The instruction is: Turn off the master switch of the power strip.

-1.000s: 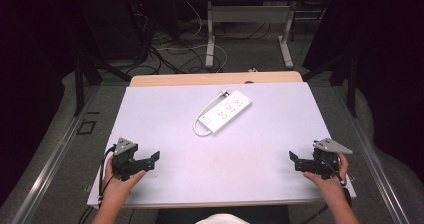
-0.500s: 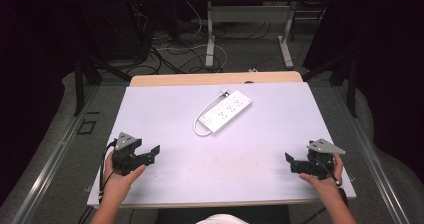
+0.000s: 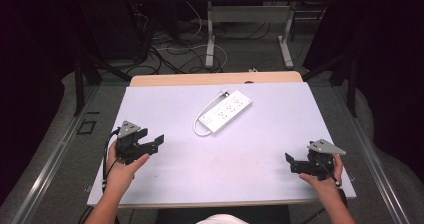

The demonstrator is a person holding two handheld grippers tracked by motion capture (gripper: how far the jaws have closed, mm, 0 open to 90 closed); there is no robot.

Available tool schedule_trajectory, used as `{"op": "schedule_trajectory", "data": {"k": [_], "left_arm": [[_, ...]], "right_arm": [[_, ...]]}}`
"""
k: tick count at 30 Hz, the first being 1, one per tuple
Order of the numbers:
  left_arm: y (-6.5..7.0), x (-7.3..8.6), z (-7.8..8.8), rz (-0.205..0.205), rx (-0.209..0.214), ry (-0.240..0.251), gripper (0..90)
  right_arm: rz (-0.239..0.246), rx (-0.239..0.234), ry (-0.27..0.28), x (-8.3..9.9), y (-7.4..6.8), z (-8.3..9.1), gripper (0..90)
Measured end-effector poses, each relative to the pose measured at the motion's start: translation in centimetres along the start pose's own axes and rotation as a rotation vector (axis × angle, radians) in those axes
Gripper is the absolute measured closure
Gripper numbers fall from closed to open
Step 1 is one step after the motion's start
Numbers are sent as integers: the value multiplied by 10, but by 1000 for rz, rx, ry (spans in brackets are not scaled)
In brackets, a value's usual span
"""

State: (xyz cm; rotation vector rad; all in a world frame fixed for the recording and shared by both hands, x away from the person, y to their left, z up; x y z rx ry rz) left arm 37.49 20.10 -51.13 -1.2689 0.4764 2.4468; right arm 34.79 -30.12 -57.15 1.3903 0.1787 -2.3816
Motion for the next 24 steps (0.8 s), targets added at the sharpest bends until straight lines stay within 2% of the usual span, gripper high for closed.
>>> {"op": "schedule_trajectory", "data": {"k": [3, 5, 11, 19, 20, 23, 24], "left_arm": [[2, -5, -3, 13, -8, -6, 315], [3, -8, -4, 4, -10, -14, 322], [7, -17, -9, 15, 9, -23, 319], [13, -27, -14, 24, 29, -36, 319], [13, -28, -15, 23, 37, -51, 319], [17, -32, -19, 53, 38, -35, 322], [16, -33, -19, 39, 35, -50, 323]], "right_arm": [[0, 2, -3, 1, 1, 0, 7], [-1, 4, 4, 0, 1, 0, 7], [-2, 20, 8, 0, 3, 1, 8], [-12, 14, 3, 0, 2, 1, 8], [-12, 15, 2, 0, 2, 1, 8], [-16, 11, 6, 0, 2, 1, 8], [-16, 9, 6, 0, 2, 1, 8]]}}
Point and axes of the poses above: each handheld gripper's, and its own axes: z roughly backward along the jaws, x roughly out of its underside, y roughly to its right, the point moved 5 cm from there along -z, roughly forward along the jaws, and after that the axes turned 2 degrees about z, right-handed, at the moved point
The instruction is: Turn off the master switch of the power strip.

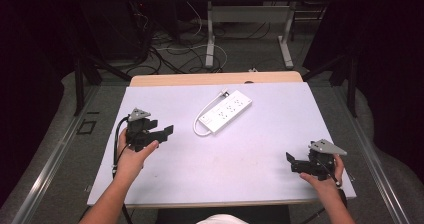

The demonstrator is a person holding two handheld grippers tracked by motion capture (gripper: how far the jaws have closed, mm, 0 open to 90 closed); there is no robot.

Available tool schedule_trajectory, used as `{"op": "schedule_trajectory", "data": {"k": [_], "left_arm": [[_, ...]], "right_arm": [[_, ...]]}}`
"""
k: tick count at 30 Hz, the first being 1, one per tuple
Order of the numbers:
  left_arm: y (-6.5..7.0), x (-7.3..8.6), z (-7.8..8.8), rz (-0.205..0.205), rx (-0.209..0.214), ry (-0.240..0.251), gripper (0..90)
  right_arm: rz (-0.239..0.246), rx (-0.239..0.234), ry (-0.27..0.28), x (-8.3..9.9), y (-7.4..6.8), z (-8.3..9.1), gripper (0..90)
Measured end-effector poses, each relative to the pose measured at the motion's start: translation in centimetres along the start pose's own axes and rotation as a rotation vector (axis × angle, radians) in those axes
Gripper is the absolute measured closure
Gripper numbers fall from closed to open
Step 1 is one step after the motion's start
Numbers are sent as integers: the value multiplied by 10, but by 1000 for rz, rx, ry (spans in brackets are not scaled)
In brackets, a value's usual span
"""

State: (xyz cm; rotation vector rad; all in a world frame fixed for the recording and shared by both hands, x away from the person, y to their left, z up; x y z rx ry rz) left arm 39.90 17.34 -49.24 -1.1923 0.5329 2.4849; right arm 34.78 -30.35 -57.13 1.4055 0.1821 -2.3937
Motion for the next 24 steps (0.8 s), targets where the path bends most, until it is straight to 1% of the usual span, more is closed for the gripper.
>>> {"op": "schedule_trajectory", "data": {"k": [1, 2, 3, 4, 5, 6, 8, 10, 11, 13, 14, 15, 16, 17, 20, 21, 22, 23, 24], "left_arm": [[2, -1, -1, 19, 10, -2, 325], [2, -3, -2, 20, 10, 1, 327], [3, -4, -3, 18, 9, 0, 327], [4, -5, -4, 34, 13, -3, 327], [4, -7, -5, 22, 15, -12, 327], [5, -8, -6, 28, 14, -9, 328], [7, -11, -9, 19, 18, -18, 333], [10, -14, -11, 19, 23, -13, 336], [11, -15, -12, 16, 27, -19, 337], [14, -18, -15, 0, 29, -24, 340], [15, -19, -16, 2, 30, -25, 342], [17, -21, -17, -2, 35, -27, 346], [18, -22, -19, 2, 35, -26, 353], [19, -24, -20, -8, 37, -29, 357], [22, -28, -24, -10, 47, -29, 365], [24, -29, -25, 2, 51, -31, 368], [24, -30, -26, -4, 51, -29, 372], [26, -32, -28, 14, 54, -24, 377], [26, -33, -29, 7, 59, -29, 383]], "right_arm": [[-1, 2, -2, 0, 0, 0, 8], [2, 2, 0, 0, 1, 0, 8], [-4, 2, -1, 0, 0, 1, 8], [1, 1, -25, 0, 1, 3, 9], [-7, 9, 5, 0, 1, 0, 9], [-9, 6, 9, 0, 1, 0, 9], [-3, 8, 9, 0, 1, 0, 9], [-7, 5, 8, 0, 1, -1, 9], [-7, 4, 8, 0, 1, -1, 10], [-7, 3, 4, 0, 2, 0, 10], [-5, -2, 0, 1, 2, 0, 10], [-7, -4, 3, 1, 2, 0, 10], [-8, -4, 3, 1, 2, 0, 10], [-16, -4, 2, 1, 1, 0, 10], [-19, -10, 3, 1, 1, 0, 9], [-20, -13, 5, 1, 1, 0, 9], [-21, -16, 6, 1, 1, 0, 9], [-22, -18, 6, 1, 1, 0, 9], [-24, -20, 6, 1, 1, 0, 7]]}}
Point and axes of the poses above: each handheld gripper's, and its own axes: z roughly backward along the jaws, x roughly out of its underside, y roughly to its right, the point moved 5 cm from there along -z, roughly forward along the jaws, and after that the axes turned 2 degrees about z, right-handed, at the moved point
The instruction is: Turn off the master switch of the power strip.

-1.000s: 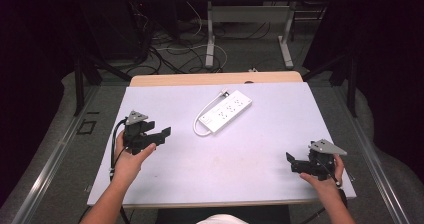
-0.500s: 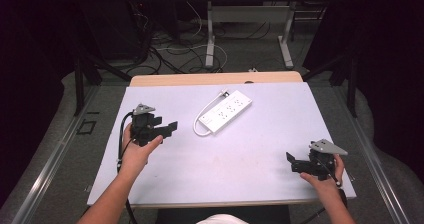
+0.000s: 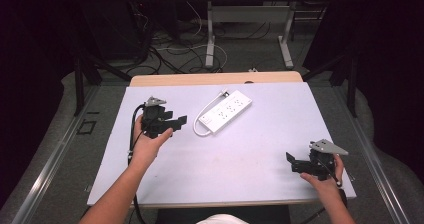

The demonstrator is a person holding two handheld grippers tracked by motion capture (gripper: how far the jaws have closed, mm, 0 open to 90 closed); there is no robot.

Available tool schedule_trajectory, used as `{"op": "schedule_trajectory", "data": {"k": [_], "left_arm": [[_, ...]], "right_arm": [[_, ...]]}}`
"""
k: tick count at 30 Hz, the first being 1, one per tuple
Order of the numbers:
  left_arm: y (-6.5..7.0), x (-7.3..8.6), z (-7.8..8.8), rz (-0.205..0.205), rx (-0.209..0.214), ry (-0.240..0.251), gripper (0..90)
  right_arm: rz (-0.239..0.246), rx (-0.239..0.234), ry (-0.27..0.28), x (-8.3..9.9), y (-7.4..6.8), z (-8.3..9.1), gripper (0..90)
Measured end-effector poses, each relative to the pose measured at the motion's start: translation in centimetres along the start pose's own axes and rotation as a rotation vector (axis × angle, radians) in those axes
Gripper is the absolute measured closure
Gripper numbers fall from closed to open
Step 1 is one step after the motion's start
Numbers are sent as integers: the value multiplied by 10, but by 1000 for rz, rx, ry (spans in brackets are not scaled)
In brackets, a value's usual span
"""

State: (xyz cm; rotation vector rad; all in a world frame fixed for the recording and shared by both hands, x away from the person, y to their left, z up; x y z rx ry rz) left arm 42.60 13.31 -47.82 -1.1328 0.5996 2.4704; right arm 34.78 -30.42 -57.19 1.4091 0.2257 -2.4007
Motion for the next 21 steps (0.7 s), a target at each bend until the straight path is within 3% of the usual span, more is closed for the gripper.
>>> {"op": "schedule_trajectory", "data": {"k": [5, 21], "left_arm": [[3, -6, -7, 28, 19, 12, 412], [14, -21, -34, 3, 27, -11, 494]], "right_arm": [[-10, 2, 1, 0, 0, -1, 0], [-16, 0, 9, -1, -2, -3, 0]]}}
Point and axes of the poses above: each handheld gripper's, and its own axes: z roughly backward along the jaws, x roughly out of its underside, y roughly to its right, the point moved 5 cm from there along -z, roughly forward along the jaws, and after that the axes turned 2 degrees about z, right-handed, at the moved point
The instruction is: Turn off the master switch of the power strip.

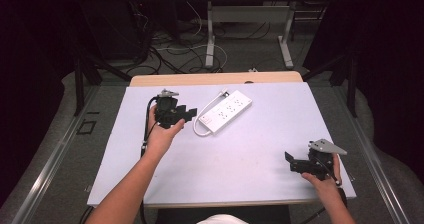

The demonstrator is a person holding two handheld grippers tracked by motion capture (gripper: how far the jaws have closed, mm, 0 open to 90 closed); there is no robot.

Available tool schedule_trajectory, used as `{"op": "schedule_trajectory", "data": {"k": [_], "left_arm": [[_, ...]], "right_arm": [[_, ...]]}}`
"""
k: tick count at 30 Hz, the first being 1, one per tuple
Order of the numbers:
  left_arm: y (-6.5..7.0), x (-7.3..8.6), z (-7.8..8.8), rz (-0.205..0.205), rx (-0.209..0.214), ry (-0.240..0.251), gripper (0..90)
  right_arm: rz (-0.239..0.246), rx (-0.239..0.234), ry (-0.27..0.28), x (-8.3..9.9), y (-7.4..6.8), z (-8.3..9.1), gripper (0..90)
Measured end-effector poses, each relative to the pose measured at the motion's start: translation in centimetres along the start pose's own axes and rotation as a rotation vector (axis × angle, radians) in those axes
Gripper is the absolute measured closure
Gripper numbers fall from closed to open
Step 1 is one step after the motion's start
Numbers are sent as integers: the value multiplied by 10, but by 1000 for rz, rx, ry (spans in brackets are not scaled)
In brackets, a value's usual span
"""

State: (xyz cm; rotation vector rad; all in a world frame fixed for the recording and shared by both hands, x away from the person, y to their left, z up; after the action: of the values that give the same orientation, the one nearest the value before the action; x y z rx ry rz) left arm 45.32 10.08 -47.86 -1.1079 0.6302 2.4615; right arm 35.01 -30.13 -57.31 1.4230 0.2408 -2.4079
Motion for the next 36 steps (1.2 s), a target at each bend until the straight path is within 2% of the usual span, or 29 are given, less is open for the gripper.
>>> {"op": "schedule_trajectory", "data": {"k": [2, 7, 9, 15, 17, 23, 27, 28, 36], "left_arm": [[2, -2, -4, -3, -2, -7, 503], [6, -6, -14, -10, -13, -30, 529], [7, -7, -18, -12, -17, -32, 541], [10, -12, -28, -18, -30, -38, 569], [11, -14, -31, -22, -33, -43, 580], [14, -16, -39, -30, -46, -54, 601], [16, -18, -44, -21, -45, -53, 630], [16, -18, -45, -34, -46, -58, 639], [17, -16, -57, -44, -57, -76, 699]], "right_arm": [[7, 10, -1, 0, 0, 0, 0], [1, -3, 1, 0, 0, -1, 0], [0, -6, -11, 1, -1, 0, 0], [-4, 1, -2, 1, -1, -1, 0], [-5, -13, -7, 1, -1, -1, 0], [-7, -18, -8, 1, -1, -1, 0], [-5, -20, -8, 2, -1, -2, 0], [-2, -19, -8, 2, -1, -2, 0], [-9, -22, -11, 2, 0, -3, 0]]}}
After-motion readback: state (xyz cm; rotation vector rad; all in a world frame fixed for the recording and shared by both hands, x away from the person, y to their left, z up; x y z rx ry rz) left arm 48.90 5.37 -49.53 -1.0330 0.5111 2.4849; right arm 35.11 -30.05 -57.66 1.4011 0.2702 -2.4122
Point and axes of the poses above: each handheld gripper's, and its own axes: z roughly backward along the jaws, x roughly out of its underside, y roughly to its right, the point moved 5 cm from there along -z, roughly forward along the jaws, and after that the axes turned 2 degrees about z, right-handed, at the moved point
